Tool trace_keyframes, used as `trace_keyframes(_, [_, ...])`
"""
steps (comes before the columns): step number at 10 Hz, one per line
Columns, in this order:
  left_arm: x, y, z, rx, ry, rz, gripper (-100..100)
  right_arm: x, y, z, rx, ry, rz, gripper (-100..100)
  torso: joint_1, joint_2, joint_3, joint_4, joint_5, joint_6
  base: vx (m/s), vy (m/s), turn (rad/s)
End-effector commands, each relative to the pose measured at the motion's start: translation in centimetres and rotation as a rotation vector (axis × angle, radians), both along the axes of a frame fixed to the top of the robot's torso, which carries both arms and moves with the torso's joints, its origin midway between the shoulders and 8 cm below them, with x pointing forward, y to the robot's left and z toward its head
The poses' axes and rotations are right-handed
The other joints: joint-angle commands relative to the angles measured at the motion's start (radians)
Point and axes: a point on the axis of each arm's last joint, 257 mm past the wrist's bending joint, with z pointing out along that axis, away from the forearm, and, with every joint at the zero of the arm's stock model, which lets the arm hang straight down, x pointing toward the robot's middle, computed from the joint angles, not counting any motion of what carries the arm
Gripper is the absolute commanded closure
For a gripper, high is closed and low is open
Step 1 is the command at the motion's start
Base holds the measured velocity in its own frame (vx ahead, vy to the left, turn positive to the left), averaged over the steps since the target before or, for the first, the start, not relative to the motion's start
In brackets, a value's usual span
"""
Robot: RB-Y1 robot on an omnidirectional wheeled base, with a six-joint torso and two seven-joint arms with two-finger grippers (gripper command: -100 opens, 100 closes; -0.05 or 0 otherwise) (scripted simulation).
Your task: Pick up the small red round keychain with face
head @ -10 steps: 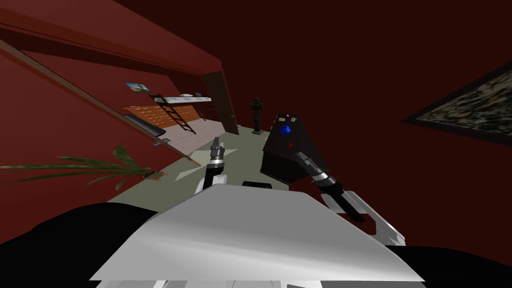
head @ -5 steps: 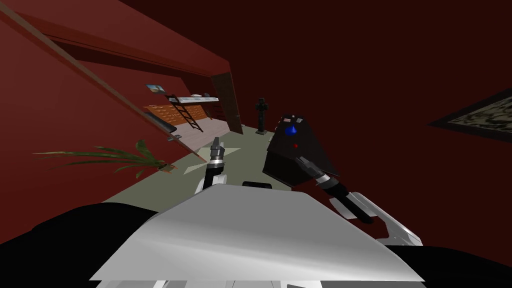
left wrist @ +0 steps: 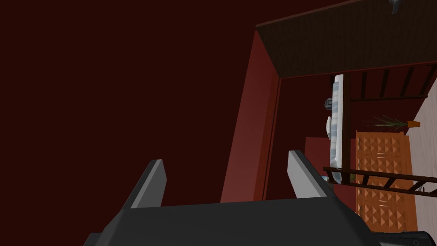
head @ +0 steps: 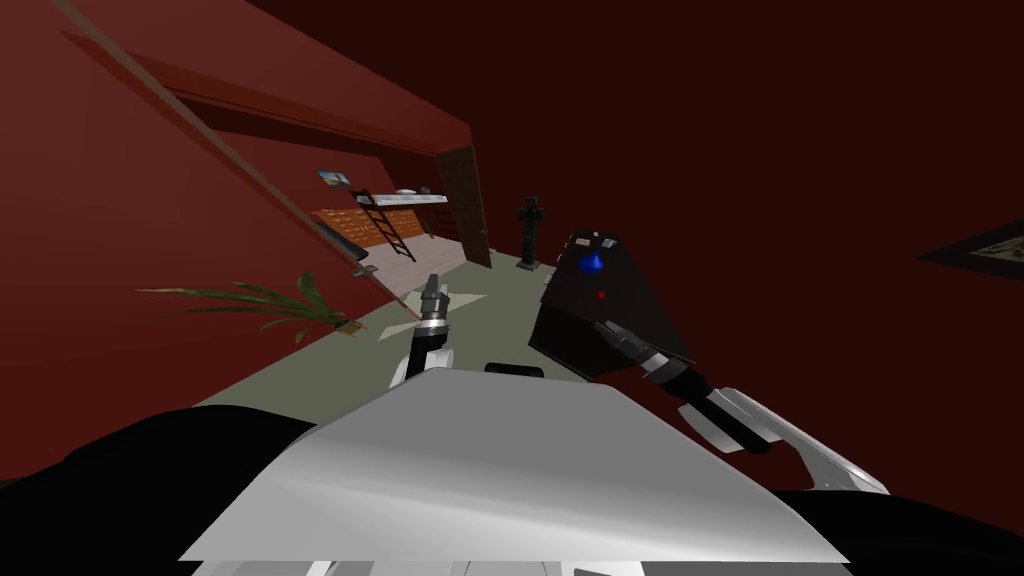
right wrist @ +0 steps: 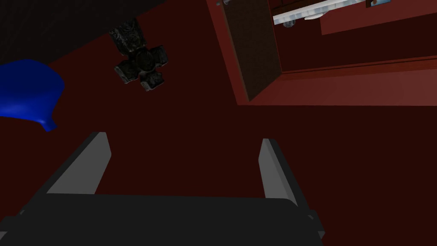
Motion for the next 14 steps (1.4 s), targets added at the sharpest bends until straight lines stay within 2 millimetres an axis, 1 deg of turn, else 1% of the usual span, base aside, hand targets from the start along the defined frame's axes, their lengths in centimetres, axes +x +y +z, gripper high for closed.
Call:
trace_keyframes(1, [0.0, 0.0, 0.0, 0.0, 0.0, 0.0, 0, -0.1, -1.1, -0.9, -0.026, 0.035, -0.003, -100, 0.0, 0.0, 0.0, 0.0, 0.0, 0.0, 0.0, 0.026, 0.101])
trace_keyframes(2, [0.0, 0.0, 0.0, 0.0, 0.0, 0.0, 0, -0.7, -3.0, -2.6, -0.045, 0.094, -0.033, -100, 0.0, 0.0, 0.0, 0.0, 0.0, 0.001, 0.005, 0.04, 0.171])
trace_keyframes(3, [0.0, 0.0, 0.0, 0.0, 0.0, 0.0, 0, -0.7, -3.3, -2.6, -0.063, 0.102, -0.025, -100, 0.001, 0.0, 0.0, 0.0, 0.0, 0.0, 0.006, 0.032, 0.089])
trace_keyframes(4, [0.0, 0.0, 0.0, 0.0, 0.0, 0.0, 0, -1.4, -5.5, -4.2, -0.079, 0.162, -0.064, -100, 0.0, -0.001, 0.0, 0.0, 0.0, 0.001, 0.006, 0.037, 0.193])
trace_keyframes(5, [0.0, 0.0, 0.0, 0.0, 0.0, 0.0, 0, -1.2, -5.6, -4.1, -0.099, 0.167, -0.05, -100, 0.001, -0.001, 0.0, 0.0, 0.0, 0.0, 0.007, 0.029, 0.082])
trace_keyframes(6, [0.0, 0.0, 0.0, 0.0, 0.0, 0.0, 0, -2.0, -8.0, -5.5, -0.12, 0.228, -0.088, -100, 0.0, -0.001, 0.0, 0.0, 0.0, 0.001, 0.014, 0.039, 0.135])
trace_keyframes(7, [0.0, 0.0, 0.0, 0.0, 0.0, 0.0, 0, -1.9, -8.1, -5.4, -0.134, 0.231, -0.079, -100, 0.001, -0.001, 0.0, 0.0, 0.0, 0.0, 0.015, 0.028, 0.092])
trace_keyframes(8, [0.0, 0.0, 0.0, 0.0, 0.0, 0.0, 0, -2.7, -10.4, -6.6, -0.153, 0.29, -0.118, -100, 0.0, -0.001, -0.001, 0.0, 0.0, 0.001, 0.028, 0.039, 0.172])
trace_keyframes(9, [0.0, 0.0, 0.0, 0.0, 0.0, 0.0, 0, -2.6, -10.6, -6.5, -0.168, 0.294, -0.111, -100, 0.001, -0.002, -0.001, 0.0, 0.0, 0.0, 0.025, 0.032, 0.075])
trace_keyframes(10, [0.0, 0.0, 0.0, 0.0, 0.0, 0.0, 0, -3.6, -13.1, -7.6, -0.187, 0.352, -0.156, -100, 0.0, -0.002, -0.001, 0.0, 0.0, 0.001, 0.035, 0.036, 0.179])
trace_keyframes(11, [0.0, 0.0, 0.0, 0.0, 0.0, 0.0, 0, -3.4, -13.2, -7.4, -0.202, 0.354, -0.146, -100, 0.001, -0.002, -0.001, 0.0, 0.0, 0.0, 0.038, 0.028, 0.077])
trace_keyframes(12, [0.0, 0.0, 0.0, 0.0, 0.0, 0.0, 0, -4.5, -15.8, -8.3, -0.223, 0.411, -0.192, -100, 0.0, -0.002, -0.001, 0.0, 0.0, 0.001, 0.054, 0.04, 0.131])
trace_keyframes(13, [0.0, 0.0, 0.0, 0.0, 0.0, 0.0, 0, -4.3, -15.8, -8.1, -0.235, 0.412, -0.184, -100, 0.001, -0.003, -0.002, -0.001, 0.0, 0.0, 0.047, 0.023, 0.071])
trace_keyframes(14, [0.0, 0.0, 0.0, 0.0, 0.0, 0.0, 0, -5.4, -18.4, -8.9, -0.254, 0.467, -0.232, -100, 0.0, -0.003, -0.002, -0.001, 0.0, 0.001, 0.045, 0.021, 0.168])
